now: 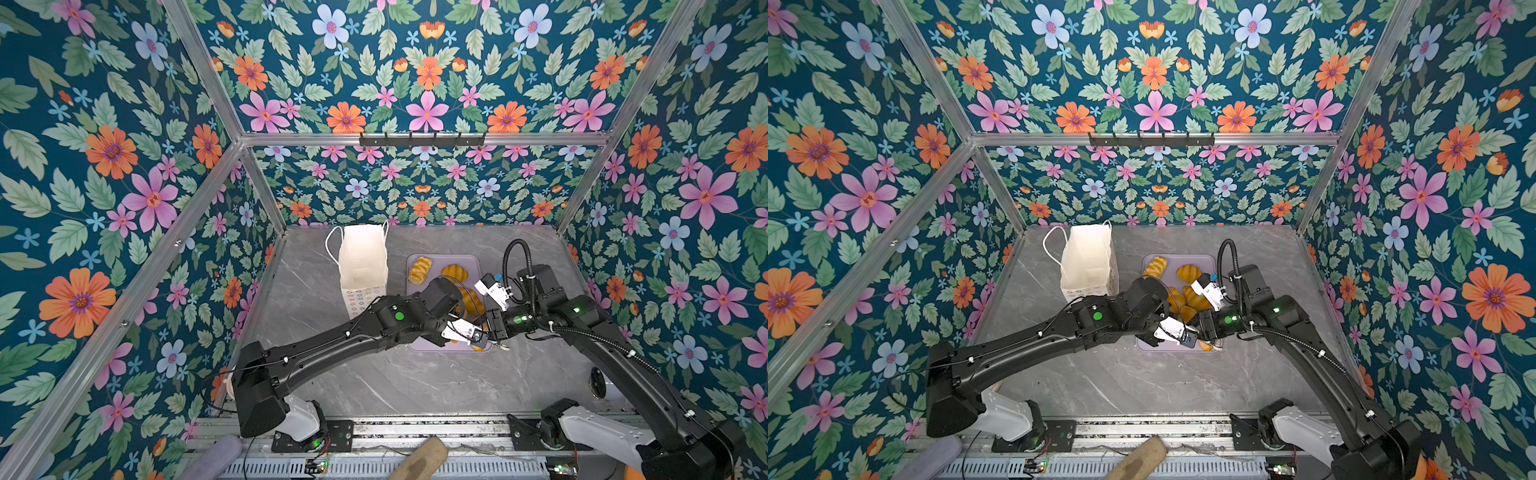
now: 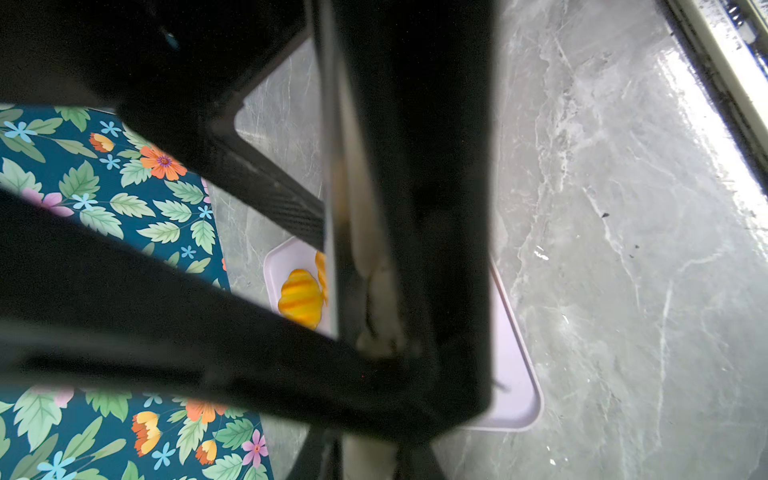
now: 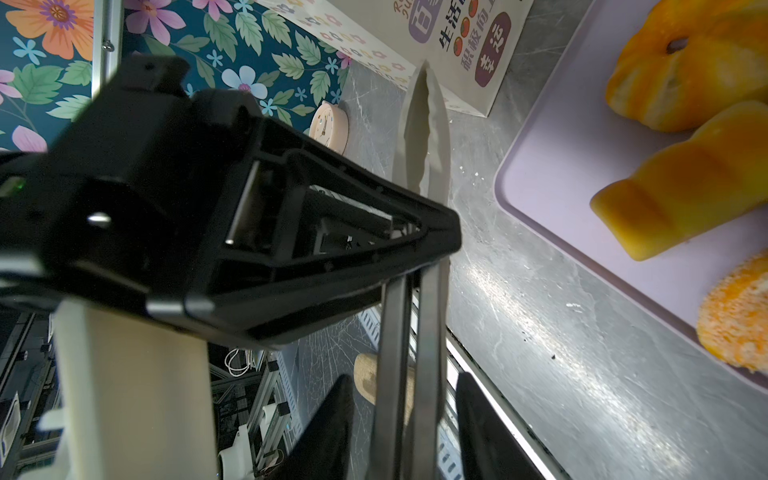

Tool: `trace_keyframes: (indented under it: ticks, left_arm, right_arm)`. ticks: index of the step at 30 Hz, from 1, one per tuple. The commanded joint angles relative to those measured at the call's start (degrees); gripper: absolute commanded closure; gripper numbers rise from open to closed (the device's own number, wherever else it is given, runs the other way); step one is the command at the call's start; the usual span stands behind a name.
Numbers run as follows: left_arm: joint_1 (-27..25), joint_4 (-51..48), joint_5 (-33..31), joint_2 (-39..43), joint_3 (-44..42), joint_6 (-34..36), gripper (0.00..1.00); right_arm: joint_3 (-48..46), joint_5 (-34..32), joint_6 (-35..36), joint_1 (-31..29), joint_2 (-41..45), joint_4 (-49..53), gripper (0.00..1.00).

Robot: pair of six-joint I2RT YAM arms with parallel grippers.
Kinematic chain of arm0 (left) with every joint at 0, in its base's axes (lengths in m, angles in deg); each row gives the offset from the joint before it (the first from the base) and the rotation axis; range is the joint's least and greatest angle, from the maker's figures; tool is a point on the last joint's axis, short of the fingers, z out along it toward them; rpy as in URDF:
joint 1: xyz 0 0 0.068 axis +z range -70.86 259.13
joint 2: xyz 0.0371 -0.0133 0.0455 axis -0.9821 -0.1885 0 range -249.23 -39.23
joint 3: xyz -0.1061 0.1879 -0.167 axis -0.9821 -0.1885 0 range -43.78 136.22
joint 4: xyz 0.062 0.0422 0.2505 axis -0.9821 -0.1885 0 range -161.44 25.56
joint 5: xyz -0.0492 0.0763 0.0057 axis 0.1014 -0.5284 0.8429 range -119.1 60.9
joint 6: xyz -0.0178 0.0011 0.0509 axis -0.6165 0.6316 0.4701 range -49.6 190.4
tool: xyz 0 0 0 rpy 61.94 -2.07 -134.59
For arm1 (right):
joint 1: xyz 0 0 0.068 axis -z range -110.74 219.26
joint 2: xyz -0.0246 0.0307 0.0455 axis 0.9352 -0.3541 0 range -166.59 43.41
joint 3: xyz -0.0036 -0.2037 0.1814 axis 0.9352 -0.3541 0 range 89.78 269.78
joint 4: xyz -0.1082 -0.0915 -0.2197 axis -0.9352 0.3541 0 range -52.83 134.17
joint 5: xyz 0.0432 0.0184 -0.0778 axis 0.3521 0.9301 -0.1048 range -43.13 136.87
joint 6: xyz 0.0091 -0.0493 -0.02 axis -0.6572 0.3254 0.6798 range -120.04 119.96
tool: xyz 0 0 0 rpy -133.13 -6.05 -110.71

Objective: Place the fake bread into the paper bag

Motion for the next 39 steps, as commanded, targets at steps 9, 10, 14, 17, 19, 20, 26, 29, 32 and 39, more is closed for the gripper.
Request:
trace_keyframes:
  ticks: [9,10,14,17,19,20,26,29,32,39]
  left_arm:
    - [-0.19,3.24,-1.18,-0.44,0.49,-1.25,0.91]
    - [-0.20,3.44,-0.94,-0.36,0.41,-1.35,0.87]
    - [-0.20,3.56,-0.72,-0.23,0.40,-2.00,0.79]
    - [-0.20,3.87,-1.33,0.74,0.16,-2.68,0.60]
    - [-0.20,5.08,-1.35,2.19,-0.83,-3.26,0.49]
    - [-0.20,5.71,-1.19,2.99,-1.34,-3.43,0.46]
    - [0.02,11.43,0.86,9.34,-4.11,-8.31,0.24]
    - [0.79,13.35,2.03,12.09,-4.06,-11.68,0.20]
    - [1.83,15.25,2.80,14.52,-4.17,-15.04,0.18]
    - [7.62,18.56,1.18,16.32,-0.83,-30.14,0.13]
  right_arm:
    - [-0.81,5.90,-0.33,-0.34,0.22,-5.45,0.68]
    - [-0.91,5.76,-0.46,-0.33,0.21,-5.61,0.69]
    - [-1.29,4.82,-0.40,-0.34,0.65,-5.95,0.73]
    - [-1.29,3.16,0.24,-0.33,1.17,-5.14,0.75]
    - [-0.96,1.68,0.94,-0.33,1.38,-3.91,0.75]
    - [-0.65,0.93,1.33,-0.25,1.51,-3.29,0.76]
    - [1.36,-2.29,2.61,0.62,2.32,0.21,0.76]
    - [2.83,-3.82,3.34,1.16,2.49,2.34,0.77]
    - [4.24,-6.01,3.81,1.38,2.59,4.25,0.77]
    - [7.94,-13.39,5.24,1.41,1.56,10.53,0.76]
